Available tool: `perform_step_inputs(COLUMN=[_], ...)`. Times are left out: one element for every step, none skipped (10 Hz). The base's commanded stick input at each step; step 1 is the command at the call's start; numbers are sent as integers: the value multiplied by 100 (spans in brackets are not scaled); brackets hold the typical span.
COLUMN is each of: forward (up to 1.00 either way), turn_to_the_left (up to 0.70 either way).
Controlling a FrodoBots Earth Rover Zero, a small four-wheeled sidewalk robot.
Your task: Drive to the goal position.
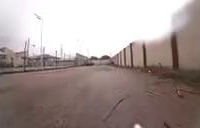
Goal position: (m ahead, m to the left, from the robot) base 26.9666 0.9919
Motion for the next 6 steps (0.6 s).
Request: perform_step_inputs(forward=[70, 70, 70, 70, 70, 70], turn_to_the_left=[2, 2, 2, 2, 2, 2])
